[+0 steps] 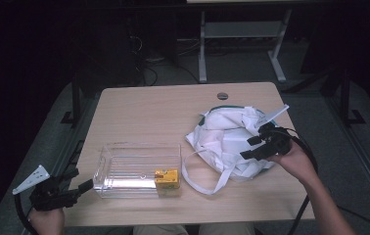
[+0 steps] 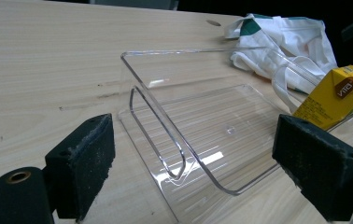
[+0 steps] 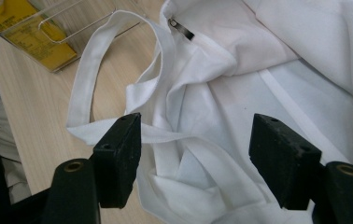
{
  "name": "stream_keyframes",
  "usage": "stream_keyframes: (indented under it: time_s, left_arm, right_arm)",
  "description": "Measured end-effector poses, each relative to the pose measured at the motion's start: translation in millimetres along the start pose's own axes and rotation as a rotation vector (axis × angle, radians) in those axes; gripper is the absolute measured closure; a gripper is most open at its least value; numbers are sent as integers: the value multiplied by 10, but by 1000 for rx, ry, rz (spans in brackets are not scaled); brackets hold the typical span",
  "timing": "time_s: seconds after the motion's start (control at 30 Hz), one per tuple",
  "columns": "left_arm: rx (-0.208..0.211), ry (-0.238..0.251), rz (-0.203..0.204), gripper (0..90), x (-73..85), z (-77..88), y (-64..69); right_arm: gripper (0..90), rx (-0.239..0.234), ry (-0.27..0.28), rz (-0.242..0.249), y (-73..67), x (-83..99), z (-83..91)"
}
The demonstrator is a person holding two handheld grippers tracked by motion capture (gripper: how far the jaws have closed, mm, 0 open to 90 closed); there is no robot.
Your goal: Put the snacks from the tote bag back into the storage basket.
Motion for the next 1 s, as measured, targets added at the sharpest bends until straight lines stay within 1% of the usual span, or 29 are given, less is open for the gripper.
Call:
stream_keyframes:
  time_s: [0.07,0.23,0.33,0.37,0.53,0.73,0.83,0.87,1.0]
  left_arm:
    - [1,-4,0,128,2,-2,-2]
    - [-1,4,2,128,0,1,-1]
    - [-1,0,0,128,3,1,-3]
    - [-1,-2,-1,127,3,1,-1]
    - [0,-3,2,128,6,-6,3]
    - [3,-4,-2,128,7,-15,7]
    - [4,-10,-6,128,9,-18,10]
    - [4,-14,-6,127,9,-18,13]
    - [7,-15,-11,128,9,-20,16]
  right_arm:
    - [338,5,1,-2,11,41,16]
    - [338,15,13,-30,43,143,77]
    - [338,17,19,-41,48,211,106]
    - [338,20,22,-38,58,237,110]
    - [336,19,35,-66,78,368,121]
    - [336,28,41,-82,69,503,128]
    - [336,29,53,-85,65,551,130]
    - [336,27,49,-93,58,565,135]
    - [335,34,52,-93,45,626,141]
Point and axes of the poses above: each handheld gripper's, and its own axes: z roughly backward along the jaws, x roughly out of its underside, y roughly to its right, the point moved 5 cm from there along -z, roughly forward along the jaws, and after that the axes turned 11 degrees about x, right-handed, at the moved point
